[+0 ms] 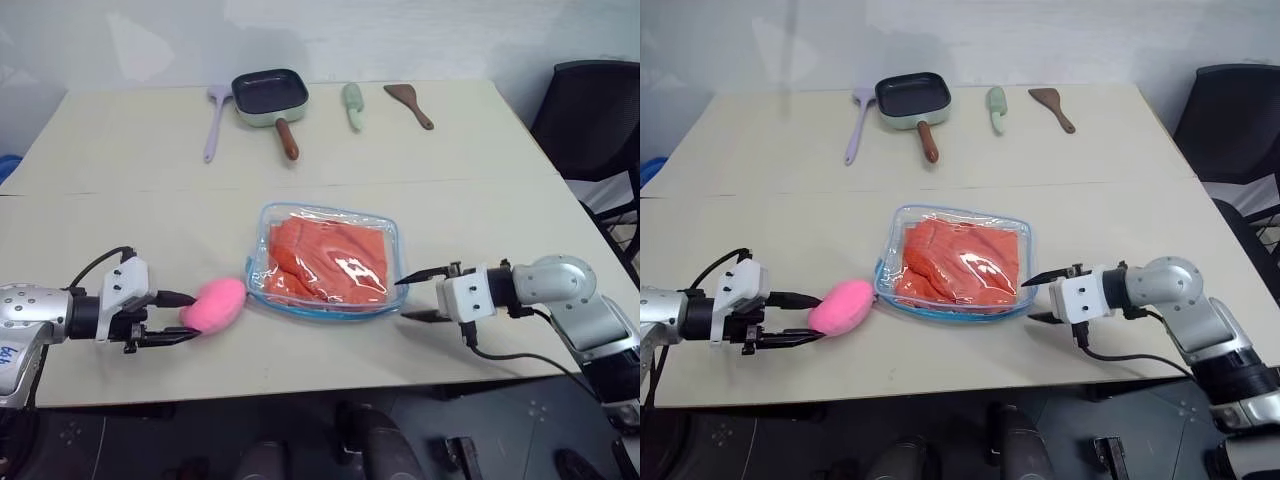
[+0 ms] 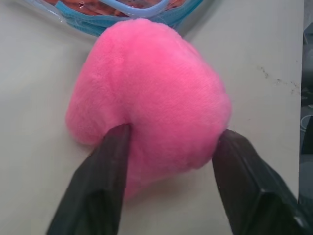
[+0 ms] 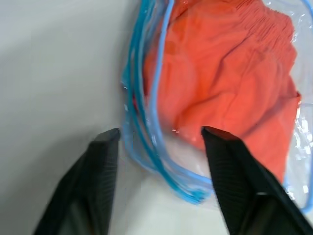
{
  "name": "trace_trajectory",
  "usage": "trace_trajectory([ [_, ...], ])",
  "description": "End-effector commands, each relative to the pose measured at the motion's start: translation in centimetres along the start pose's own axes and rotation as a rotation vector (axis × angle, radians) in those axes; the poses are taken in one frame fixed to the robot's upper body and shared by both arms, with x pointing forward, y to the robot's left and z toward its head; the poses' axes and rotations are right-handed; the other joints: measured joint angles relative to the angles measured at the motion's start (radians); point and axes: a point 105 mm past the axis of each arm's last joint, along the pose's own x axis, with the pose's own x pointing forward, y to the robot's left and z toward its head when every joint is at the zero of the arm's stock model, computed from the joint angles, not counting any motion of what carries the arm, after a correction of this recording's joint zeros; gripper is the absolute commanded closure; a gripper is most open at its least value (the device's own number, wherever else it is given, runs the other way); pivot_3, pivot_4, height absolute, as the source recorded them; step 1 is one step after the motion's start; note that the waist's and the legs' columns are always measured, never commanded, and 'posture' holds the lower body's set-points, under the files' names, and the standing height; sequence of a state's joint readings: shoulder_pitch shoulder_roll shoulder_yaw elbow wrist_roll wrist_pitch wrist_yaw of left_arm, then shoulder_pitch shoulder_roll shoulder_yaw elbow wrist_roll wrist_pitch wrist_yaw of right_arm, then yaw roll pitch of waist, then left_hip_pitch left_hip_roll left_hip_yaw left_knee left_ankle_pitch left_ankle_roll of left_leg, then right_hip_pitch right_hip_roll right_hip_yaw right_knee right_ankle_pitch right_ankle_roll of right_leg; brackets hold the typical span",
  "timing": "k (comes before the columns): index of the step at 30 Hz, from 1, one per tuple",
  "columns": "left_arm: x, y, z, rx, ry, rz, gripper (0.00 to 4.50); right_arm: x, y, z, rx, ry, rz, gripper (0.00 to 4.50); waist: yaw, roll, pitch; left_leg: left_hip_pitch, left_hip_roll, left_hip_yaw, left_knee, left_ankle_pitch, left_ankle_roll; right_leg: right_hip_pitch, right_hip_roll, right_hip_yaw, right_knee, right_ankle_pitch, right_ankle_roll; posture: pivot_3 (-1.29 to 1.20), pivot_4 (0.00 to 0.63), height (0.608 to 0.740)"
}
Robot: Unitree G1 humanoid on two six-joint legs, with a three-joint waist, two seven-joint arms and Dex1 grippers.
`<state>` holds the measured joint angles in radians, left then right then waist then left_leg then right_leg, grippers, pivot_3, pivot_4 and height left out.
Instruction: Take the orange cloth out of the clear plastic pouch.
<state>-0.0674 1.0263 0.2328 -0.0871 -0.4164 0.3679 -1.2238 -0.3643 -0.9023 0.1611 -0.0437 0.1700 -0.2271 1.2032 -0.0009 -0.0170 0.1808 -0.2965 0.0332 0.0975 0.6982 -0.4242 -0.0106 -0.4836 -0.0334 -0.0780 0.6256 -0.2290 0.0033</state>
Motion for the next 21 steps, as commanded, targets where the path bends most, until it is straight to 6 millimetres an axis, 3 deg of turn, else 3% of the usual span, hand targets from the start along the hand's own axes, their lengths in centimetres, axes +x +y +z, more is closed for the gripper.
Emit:
trace_trajectory([
  [1,-2.8,0.8,3.3,-0.116,-0.163,0.037,0.64,-2.2,-0.9,2.6,0.151,-0.068,-0.090,0.43,0.000,0.000,0.000,0.000,0.000,0.000,0.000,0.000,0.000,0.000,0.000,0.000,0.000,0.000,0.000,0.00,0.150,0.740],
  [4,-5.4,1.2,8.0,-0.157,-0.327,-0.003,0.64,-3.0,-0.2,4.0,0.309,-0.126,-0.103,0.43,0.002,-0.002,0.000,0.000,0.000,-0.001,0.001,0.000,0.000,0.000,0.000,0.000,0.000,0.000,0.000,0.00,0.150,0.740],
  [6,-5.6,0.9,9.9,-0.117,-0.355,-0.036,0.64,-3.2,-0.1,4.7,0.370,-0.148,-0.112,0.43,0.002,-0.002,0.000,0.000,0.000,-0.003,0.001,0.000,0.000,0.002,0.000,-0.001,-0.001,0.000,0.000,0.00,0.150,0.740],
  [12,-0.6,0.0,15.0,0.139,-0.362,-0.123,0.64,-3.0,-0.7,7.0,0.492,-0.241,-0.151,0.43,0.011,-0.001,0.000,-0.001,-0.003,-0.002,0.001,0.000,-0.001,0.005,-0.001,0.000,0.000,0.000,0.002,0.00,0.150,0.740],
  [15,3.2,-1.0,13.1,0.418,-0.182,-0.162,0.64,-2.8,-0.6,7.7,0.498,-0.246,-0.135,0.43,0.007,-0.001,0.000,-0.001,-0.004,-0.001,0.001,0.000,-0.002,0.005,0.001,0.002,0.000,0.000,0.002,0.00,0.150,0.740],
  [21,6.2,-0.5,8.5,0.689,0.019,-0.181,0.64,-2.8,-0.4,7.7,0.501,-0.230,-0.149,0.43,0.000,-0.001,0.000,0.000,-0.003,0.001,0.001,-0.001,-0.006,0.003,0.007,0.004,0.000,-0.001,-0.001,0.00,0.150,0.740],
])
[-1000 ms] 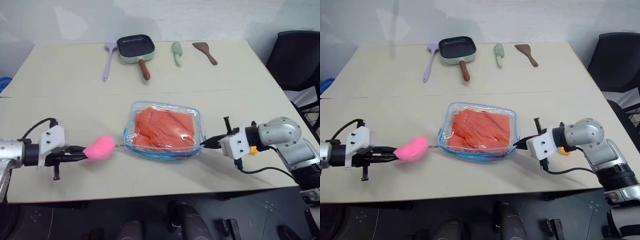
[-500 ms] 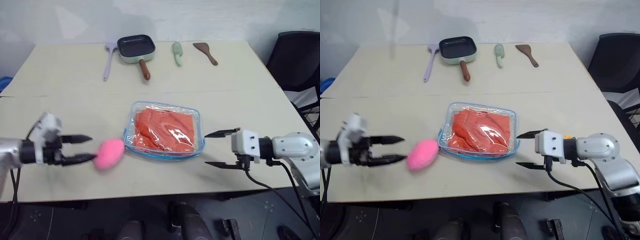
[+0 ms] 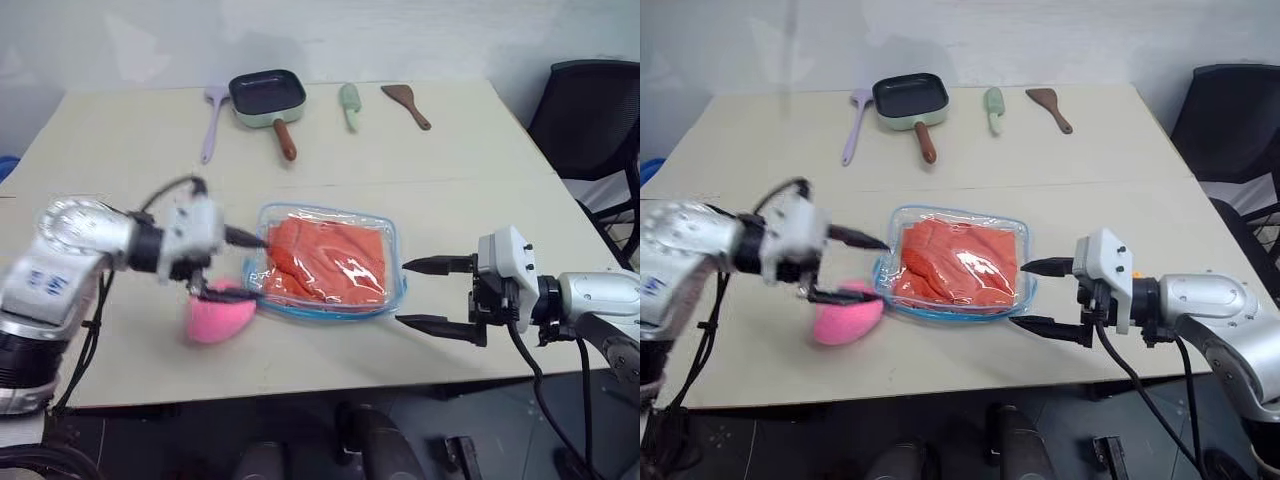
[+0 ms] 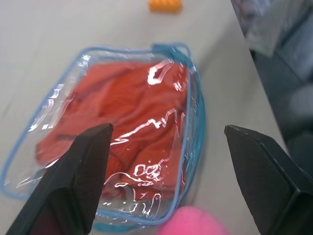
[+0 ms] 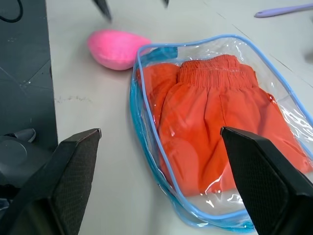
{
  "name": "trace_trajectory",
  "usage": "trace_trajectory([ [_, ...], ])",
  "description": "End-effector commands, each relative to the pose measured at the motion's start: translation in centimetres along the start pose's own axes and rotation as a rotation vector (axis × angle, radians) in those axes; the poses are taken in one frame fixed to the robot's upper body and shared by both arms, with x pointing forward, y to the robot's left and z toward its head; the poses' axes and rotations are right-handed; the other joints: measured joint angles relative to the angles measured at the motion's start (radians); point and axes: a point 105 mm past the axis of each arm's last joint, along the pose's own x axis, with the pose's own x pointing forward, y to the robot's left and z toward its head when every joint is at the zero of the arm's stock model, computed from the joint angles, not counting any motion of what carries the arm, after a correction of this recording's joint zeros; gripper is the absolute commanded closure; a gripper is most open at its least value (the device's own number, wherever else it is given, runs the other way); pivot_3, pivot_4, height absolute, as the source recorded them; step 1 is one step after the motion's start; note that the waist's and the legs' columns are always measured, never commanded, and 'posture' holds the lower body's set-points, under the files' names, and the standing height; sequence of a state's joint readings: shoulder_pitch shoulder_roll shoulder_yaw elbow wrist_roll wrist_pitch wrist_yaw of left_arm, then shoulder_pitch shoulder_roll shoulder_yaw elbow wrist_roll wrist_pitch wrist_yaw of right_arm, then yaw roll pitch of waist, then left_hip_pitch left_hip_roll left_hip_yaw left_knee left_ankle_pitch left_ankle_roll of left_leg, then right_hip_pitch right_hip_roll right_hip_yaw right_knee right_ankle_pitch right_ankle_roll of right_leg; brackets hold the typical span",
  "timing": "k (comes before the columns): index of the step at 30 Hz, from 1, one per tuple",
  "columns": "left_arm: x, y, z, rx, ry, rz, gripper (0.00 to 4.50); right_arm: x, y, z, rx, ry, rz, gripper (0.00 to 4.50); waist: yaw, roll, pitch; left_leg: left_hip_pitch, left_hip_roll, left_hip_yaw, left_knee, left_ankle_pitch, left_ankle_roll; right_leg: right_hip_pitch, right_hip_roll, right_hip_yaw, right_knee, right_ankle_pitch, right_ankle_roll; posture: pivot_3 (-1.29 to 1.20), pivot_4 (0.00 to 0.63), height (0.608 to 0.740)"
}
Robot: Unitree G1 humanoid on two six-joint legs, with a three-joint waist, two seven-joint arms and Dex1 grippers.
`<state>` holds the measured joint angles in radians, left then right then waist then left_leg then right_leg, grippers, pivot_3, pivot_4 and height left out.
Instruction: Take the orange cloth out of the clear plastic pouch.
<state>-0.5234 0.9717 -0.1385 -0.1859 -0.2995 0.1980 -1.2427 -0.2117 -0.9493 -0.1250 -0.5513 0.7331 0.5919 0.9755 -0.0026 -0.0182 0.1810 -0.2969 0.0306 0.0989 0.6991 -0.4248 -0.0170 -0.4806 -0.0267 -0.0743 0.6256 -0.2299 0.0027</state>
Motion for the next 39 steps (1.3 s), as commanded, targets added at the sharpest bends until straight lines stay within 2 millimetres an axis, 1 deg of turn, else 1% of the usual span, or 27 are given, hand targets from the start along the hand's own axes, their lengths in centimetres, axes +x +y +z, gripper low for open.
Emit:
trace_trajectory([
  [1,0.3,0.1,-1.3,0.130,0.066,0.016,0.64,-0.1,0.3,1.0,-0.043,-0.019,-0.015,0.43,0.002,0.000,0.000,0.000,0.000,0.000,0.000,0.000,0.000,0.000,0.000,0.000,0.000,0.000,0.000,0.00,0.150,0.740],
  [4,0.8,0.3,-1.5,0.155,0.043,0.048,0.64,0.0,0.4,0.6,-0.052,-0.008,-0.029,0.43,0.005,0.000,0.000,0.000,0.000,-0.001,0.000,0.000,0.000,0.000,0.000,0.001,0.000,0.000,0.000,0.00,0.150,0.740],
  [7,1.1,0.8,-2.1,0.188,0.057,0.081,0.64,0.0,0.5,0.6,-0.052,-0.008,-0.035,0.43,0.006,0.000,0.000,0.000,0.000,-0.001,0.000,0.000,0.001,0.000,0.000,0.001,0.000,0.000,0.001,0.00,0.150,0.740],
  [10,1.5,1.3,-2.1,0.199,0.046,0.119,0.64,0.1,0.4,0.6,-0.055,-0.011,-0.039,0.43,0.007,0.000,0.000,0.000,0.000,-0.001,0.000,0.000,0.002,0.001,-0.001,0.001,0.000,0.000,0.001,0.00,0.150,0.740],
  [12,1.7,1.4,-2.3,0.220,0.055,0.126,1.03,0.2,0.3,0.7,-0.057,-0.014,-0.041,0.39,0.007,0.000,0.000,0.000,0.000,-0.001,0.000,0.000,0.002,0.001,-0.001,0.001,0.000,0.001,0.001,0.00,0.150,0.740],
  [17,1.5,1.3,-3.2,0.244,0.084,0.124,2.33,0.4,0.1,0.7,-0.059,-0.022,-0.047,0.39,0.006,0.000,0.000,0.000,0.001,-0.002,0.000,0.000,0.002,0.001,-0.001,0.000,0.000,0.001,0.001,0.00,0.150,0.740],
  [18,1.5,1.3,-3.3,0.246,0.086,0.123,2.70,0.4,0.1,0.7,-0.059,-0.022,-0.048,0.39,0.005,0.000,0.000,0.000,0.001,-0.002,0.000,0.000,0.002,0.001,-0.001,0.000,0.000,0.001,0.001,0.00,0.150,0.740],
  [22,1.2,1.1,-3.6,0.249,0.095,0.108,3.87,0.5,0.1,0.6,-0.056,-0.026,-0.054,0.39,0.006,0.000,0.000,0.000,0.001,-0.002,0.000,0.000,0.003,0.001,-0.001,0.000,0.000,0.001,0.001,0.00,0.150,0.740],
  [24,1.2,0.8,-3.6,0.223,0.089,0.092,4.46,0.5,0.1,0.6,-0.056,-0.026,-0.054,0.39,0.006,0.000,0.000,0.000,0.001,-0.002,0.000,0.000,0.003,0.001,-0.001,0.000,0.000,0.001,0.001,0.00,0.150,0.740],
  [26,1.3,0.4,-3.2,0.161,0.046,0.070,4.48,0.5,0.0,0.5,-0.056,-0.025,-0.055,0.39,0.006,0.000,0.000,0.000,0.001,-0.002,0.000,0.000,0.003,0.001,-0.001,0.000,0.000,0.001,0.001,0.00,0.150,0.740],
  [29,1.4,0.6,-1.9,0.047,-0.049,0.082,4.48,0.5,0.0,0.5,-0.055,-0.026,-0.058,0.39,0.005,0.000,0.000,0.000,0.001,-0.002,0.000,0.000,0.003,0.001,-0.001,0.000,0.000,0.001,0.001,0.00,0.150,0.740],
  [32,1.4,1.9,-0.7,-0.131,-0.174,0.143,4.48,0.8,0.1,0.6,-0.058,-0.031,-0.065,0.39,0.005,0.000,0.000,0.000,0.001,-0.002,0.000,0.000,0.003,0.001,-0.001,0.000,0.000,0.001,0.001,0.00,0.150,0.740],
  [35,1.7,3.3,0.3,-0.272,-0.281,0.222,4.48,1.3,0.4,0.3,-0.069,-0.026,-0.068,0.39,0.009,0.000,0.000,0.000,0.001,-0.003,0.001,0.000,0.003,0.001,-0.001,0.000,0.000,0.001,0.001,0.00,0.150,0.740],
  [38,2.5,4.0,1.5,-0.369,-0.364,0.271,4.50,2.2,0.5,-0.6,-0.099,-0.003,-0.086,1.02,0.008,-0.001,0.000,0.000,0.001,-0.003,0.001,0.000,0.003,0.002,-0.002,0.000,0.000,0.001,0.002,0.00,0.150,0.740],
  [39,2.8,3.9,1.8,-0.382,-0.375,0.277,4.50,2.5,0.6,-0.9,-0.104,0.001,-0.088,1.32,0.008,-0.001,0.000,-0.001,0.001,-0.003,0.001,0.000,0.003,0.001,-0.002,0.000,0.001,0.001,0.002,0.00,0.150,0.740],
])
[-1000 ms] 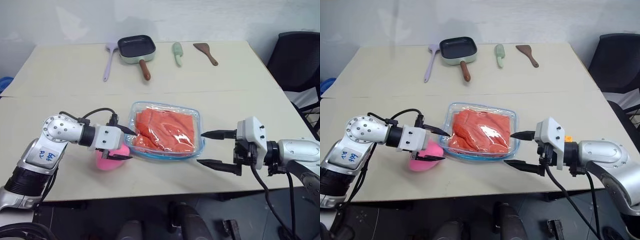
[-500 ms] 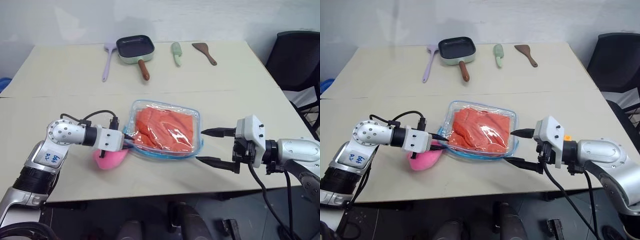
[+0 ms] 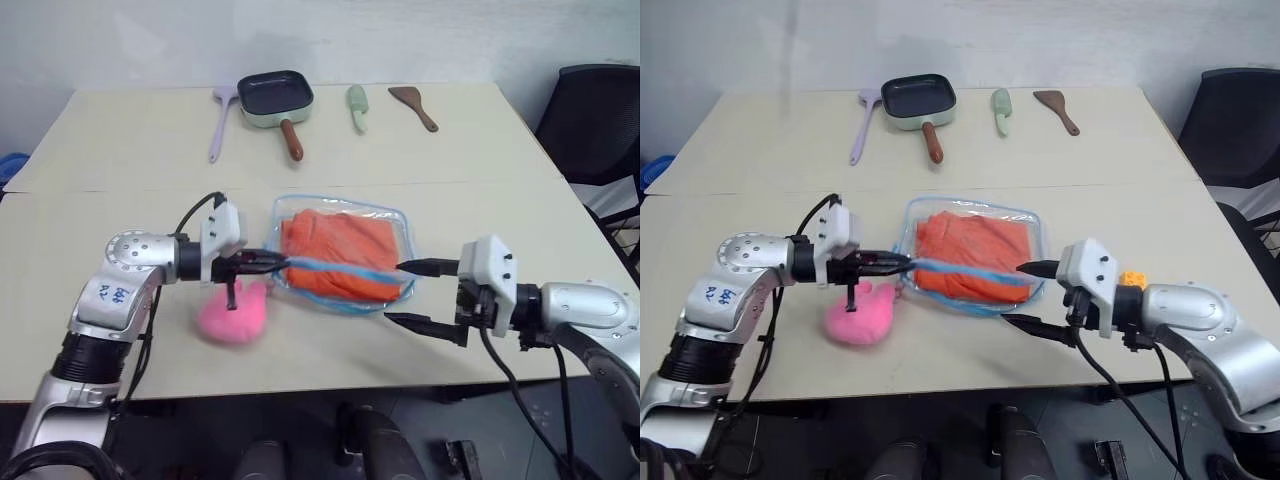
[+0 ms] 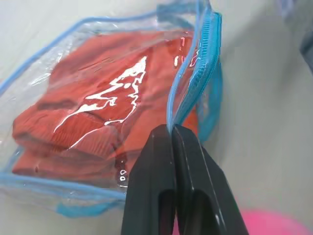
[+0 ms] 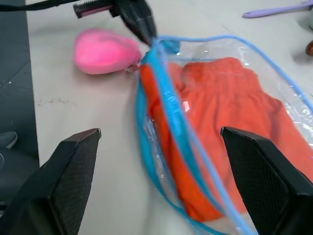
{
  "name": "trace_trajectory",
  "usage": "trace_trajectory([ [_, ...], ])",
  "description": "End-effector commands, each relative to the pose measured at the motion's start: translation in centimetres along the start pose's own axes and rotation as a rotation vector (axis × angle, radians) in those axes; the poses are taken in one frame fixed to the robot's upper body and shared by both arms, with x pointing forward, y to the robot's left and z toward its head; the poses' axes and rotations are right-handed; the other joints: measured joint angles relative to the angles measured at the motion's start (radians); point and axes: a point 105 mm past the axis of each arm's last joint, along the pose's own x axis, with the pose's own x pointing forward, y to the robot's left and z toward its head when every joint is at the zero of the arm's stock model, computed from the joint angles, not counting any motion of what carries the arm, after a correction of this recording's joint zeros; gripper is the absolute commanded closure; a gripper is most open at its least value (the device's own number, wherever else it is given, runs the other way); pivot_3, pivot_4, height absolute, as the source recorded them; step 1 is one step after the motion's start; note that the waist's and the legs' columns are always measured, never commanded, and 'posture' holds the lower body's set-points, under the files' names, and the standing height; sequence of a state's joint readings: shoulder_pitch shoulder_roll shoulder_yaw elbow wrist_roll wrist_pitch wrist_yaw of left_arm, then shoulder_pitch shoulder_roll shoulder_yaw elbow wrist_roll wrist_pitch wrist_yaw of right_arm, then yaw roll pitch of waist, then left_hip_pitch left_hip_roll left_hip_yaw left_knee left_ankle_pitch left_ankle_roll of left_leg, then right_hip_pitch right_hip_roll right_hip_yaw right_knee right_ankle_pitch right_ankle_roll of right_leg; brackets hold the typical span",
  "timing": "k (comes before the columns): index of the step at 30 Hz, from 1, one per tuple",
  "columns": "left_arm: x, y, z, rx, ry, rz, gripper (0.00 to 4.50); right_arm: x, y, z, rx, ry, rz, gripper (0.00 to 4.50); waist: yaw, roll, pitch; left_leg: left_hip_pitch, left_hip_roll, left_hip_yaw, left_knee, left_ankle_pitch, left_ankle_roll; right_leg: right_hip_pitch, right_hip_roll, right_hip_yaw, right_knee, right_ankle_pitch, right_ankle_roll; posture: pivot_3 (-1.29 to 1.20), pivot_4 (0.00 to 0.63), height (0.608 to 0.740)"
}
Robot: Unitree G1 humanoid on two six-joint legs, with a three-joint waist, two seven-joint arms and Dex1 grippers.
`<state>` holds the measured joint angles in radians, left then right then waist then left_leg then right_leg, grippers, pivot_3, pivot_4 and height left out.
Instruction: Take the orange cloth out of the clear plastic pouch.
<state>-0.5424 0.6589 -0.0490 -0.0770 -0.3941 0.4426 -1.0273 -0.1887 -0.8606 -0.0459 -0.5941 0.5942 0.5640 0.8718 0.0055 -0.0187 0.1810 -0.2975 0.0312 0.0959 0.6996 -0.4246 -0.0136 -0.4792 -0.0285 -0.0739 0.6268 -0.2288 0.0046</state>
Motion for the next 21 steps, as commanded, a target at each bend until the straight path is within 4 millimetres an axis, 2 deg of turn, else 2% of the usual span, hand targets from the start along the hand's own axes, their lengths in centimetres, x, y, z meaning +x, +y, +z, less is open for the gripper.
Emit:
trace_trajectory([
  [1,0.6,-0.4,1.6,-0.015,-0.060,0.037,4.50,0.9,0.6,0.1,-0.077,-0.005,-0.007,1.64,-0.001,0.000,0.000,0.000,0.000,0.000,0.000,0.000,0.000,0.000,0.000,0.000,0.000,0.000,0.000,0.00,0.150,0.740],
  [7,2.2,-2.0,1.2,-0.032,-0.071,0.041,4.50,2.7,-1.1,-2.3,-0.184,0.099,-0.097,3.71,-0.006,0.000,0.000,0.001,0.000,0.001,0.000,0.001,-0.001,0.000,0.000,0.001,0.000,0.000,0.000,0.00,0.150,0.740],
  [12,2.8,-2.8,0.6,-0.015,-0.056,0.038,4.50,3.9,-2.7,-4.1,-0.258,0.164,-0.144,3.71,-0.006,0.000,0.000,0.001,0.000,0.001,0.000,0.001,-0.002,-0.001,0.000,0.001,0.000,0.000,0.000,0.00,0.150,0.740],
  [15,2.9,-2.9,0.5,-0.010,-0.055,0.039,4.50,4.5,-3.4,-4.4,-0.311,0.185,-0.161,3.14,-0.006,0.000,0.000,0.001,0.000,0.001,0.000,0.001,-0.002,-0.001,-0.001,0.001,0.000,0.000,0.000,0.00,0.150,0.740],
  [19,3.1,-3.0,0.7,-0.013,-0.061,0.042,4.50,5.1,-3.8,-5.1,-0.385,0.210,-0.176,1.88,-0.006,0.000,0.000,0.001,0.000,0.000,0.000,0.001,-0.001,0.000,-0.001,0.001,0.000,0.000,0.000,0.00,0.150,0.740],
  [21,3.2,-3.1,0.7,-0.014,-0.063,0.041,4.50,5.3,-3.8,-5.2,-0.401,0.212,-0.176,1.88,-0.006,0.000,0.000,0.001,0.000,0.000,0.000,0.001,-0.001,-0.001,-0.001,0.001,0.000,0.000,0.000,0.00,0.150,0.740],
])
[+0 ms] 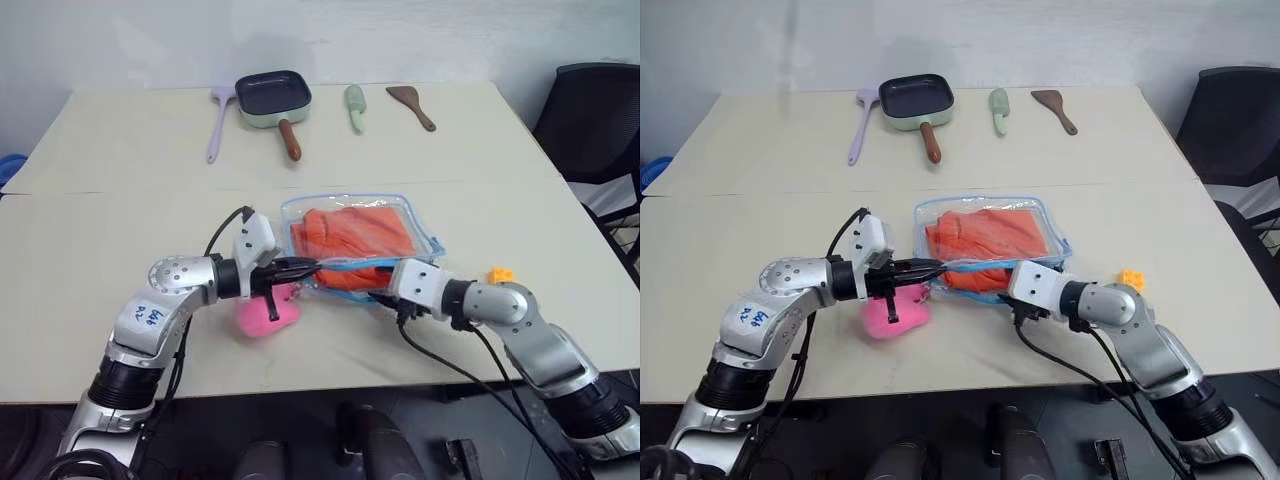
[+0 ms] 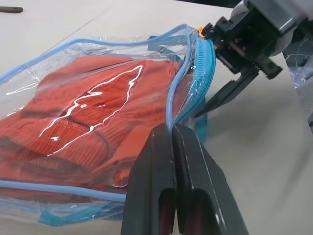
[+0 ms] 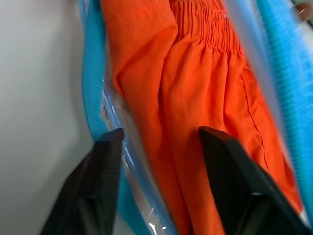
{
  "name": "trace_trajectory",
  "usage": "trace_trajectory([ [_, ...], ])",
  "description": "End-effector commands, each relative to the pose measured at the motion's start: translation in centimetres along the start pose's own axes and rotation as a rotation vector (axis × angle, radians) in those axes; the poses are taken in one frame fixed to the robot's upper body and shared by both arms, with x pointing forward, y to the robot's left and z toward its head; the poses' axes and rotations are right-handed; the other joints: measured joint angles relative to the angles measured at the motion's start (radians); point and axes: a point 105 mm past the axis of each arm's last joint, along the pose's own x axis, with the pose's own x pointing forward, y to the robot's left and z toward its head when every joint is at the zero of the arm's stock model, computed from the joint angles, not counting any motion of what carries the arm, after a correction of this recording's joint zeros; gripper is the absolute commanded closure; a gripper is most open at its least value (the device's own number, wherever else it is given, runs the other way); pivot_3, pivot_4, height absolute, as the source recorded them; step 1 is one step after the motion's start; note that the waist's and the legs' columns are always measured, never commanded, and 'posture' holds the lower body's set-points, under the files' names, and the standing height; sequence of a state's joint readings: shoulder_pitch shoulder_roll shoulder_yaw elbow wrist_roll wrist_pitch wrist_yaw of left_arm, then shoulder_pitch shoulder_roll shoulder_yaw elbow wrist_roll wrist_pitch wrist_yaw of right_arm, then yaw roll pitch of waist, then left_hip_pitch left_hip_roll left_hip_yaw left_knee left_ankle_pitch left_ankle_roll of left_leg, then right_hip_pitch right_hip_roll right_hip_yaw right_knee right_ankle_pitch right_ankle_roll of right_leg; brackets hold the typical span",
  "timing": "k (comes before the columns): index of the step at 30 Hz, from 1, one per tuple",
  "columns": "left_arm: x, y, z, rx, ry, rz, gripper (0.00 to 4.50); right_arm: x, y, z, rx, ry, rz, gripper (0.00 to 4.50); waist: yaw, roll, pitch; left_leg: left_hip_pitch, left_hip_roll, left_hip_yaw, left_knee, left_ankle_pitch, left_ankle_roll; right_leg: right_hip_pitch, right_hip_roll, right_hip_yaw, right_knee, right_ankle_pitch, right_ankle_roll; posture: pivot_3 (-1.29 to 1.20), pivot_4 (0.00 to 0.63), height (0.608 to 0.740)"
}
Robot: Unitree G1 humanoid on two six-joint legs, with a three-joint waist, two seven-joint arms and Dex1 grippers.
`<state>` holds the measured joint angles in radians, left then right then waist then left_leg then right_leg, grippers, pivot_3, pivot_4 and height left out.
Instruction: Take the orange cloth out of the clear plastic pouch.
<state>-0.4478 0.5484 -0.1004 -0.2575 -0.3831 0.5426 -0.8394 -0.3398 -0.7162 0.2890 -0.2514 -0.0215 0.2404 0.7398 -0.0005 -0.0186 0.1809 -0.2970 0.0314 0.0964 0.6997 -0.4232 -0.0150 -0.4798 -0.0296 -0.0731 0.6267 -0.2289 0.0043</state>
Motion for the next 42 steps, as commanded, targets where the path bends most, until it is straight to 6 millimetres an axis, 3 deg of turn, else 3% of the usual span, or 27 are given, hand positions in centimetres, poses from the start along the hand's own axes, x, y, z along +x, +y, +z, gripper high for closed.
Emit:
trace_trajectory([
  [1,0.2,-0.6,1.0,0.041,-0.028,-0.011,4.50,0.4,-0.4,0.7,-0.056,-0.027,-0.025,1.88,0.000,0.000,0.000,0.000,0.000,0.000,0.000,0.000,0.000,0.000,0.000,0.000,0.000,0.000,0.000,0.00,0.150,0.740],
  [13,0.6,-0.9,1.3,0.039,-0.039,-0.030,4.50,2.1,-1.5,0.0,-0.084,-0.001,-0.088,1.88,-0.001,0.000,0.000,0.000,0.000,0.000,0.000,0.000,0.000,0.000,0.000,0.000,0.000,0.000,0.000,0.00,0.150,0.740],
  [18,0.7,-0.8,1.5,0.035,-0.045,-0.031,4.50,2.9,-1.1,-1.6,-0.152,0.071,-0.069,1.88,-0.001,0.000,0.000,0.000,0.000,0.000,0.000,0.000,0.000,0.000,-0.001,0.000,0.000,0.000,0.000,0.00,0.150,0.740],
  [21,0.7,-0.6,1.6,0.034,-0.047,-0.027,4.50,3.2,-0.8,-1.9,-0.145,0.073,-0.055,2.45,-0.002,0.000,0.000,0.001,0.001,0.000,0.000,0.000,0.000,0.001,-0.001,0.000,0.000,0.000,0.000,0.00,0.150,0.740],
  [27,0.7,0.0,1.8,0.030,-0.055,-0.009,4.50,2.7,-0.2,-1.9,-0.181,0.061,-0.009,4.47,-0.001,0.000,0.000,0.001,0.001,0.000,0.000,0.000,0.000,0.001,-0.001,0.000,0.001,0.000,0.000,0.00,0.150,0.740],
  [30,0.8,0.4,2.0,-0.004,-0.078,0.013,4.50,2.3,0.1,-1.7,-0.213,0.049,0.022,4.47,0.001,0.000,0.000,0.001,0.000,0.000,0.000,0.000,0.001,0.001,-0.001,0.000,0.001,0.000,0.000,0.00,0.150,0.740],
  [35,1.7,1.6,2.7,-0.049,-0.120,0.080,4.50,1.2,2.6,-0.5,-0.344,-0.004,0.194,4.47,0.003,0.000,0.000,0.001,0.000,-0.001,0.000,0.001,0.001,0.002,-0.002,-0.001,0.000,0.000,0.000,0.00,0.150,0.740],
  [39,2.7,3.2,2.8,-0.044,-0.115,0.166,4.50,-0.4,4.6,0.6,-0.439,-0.058,0.322,4.47,0.004,-0.001,-0.001,0.001,-0.001,-0.002,0.000,0.001,0.001,0.002,-0.001,-0.001,0.000,0.000,0.000,0.00,0.150,0.740],
  [42,3.0,3.4,2.5,-0.025,-0.096,0.168,4.50,-1.8,5.3,0.3,-0.511,-0.044,0.397,4.47,0.003,-0.001,-0.001,0.001,-0.001,-0.002,0.000,0.001,0.001,0.002,-0.001,-0.001,-0.001,0.000,0.000,0.00,0.150,0.740],
])
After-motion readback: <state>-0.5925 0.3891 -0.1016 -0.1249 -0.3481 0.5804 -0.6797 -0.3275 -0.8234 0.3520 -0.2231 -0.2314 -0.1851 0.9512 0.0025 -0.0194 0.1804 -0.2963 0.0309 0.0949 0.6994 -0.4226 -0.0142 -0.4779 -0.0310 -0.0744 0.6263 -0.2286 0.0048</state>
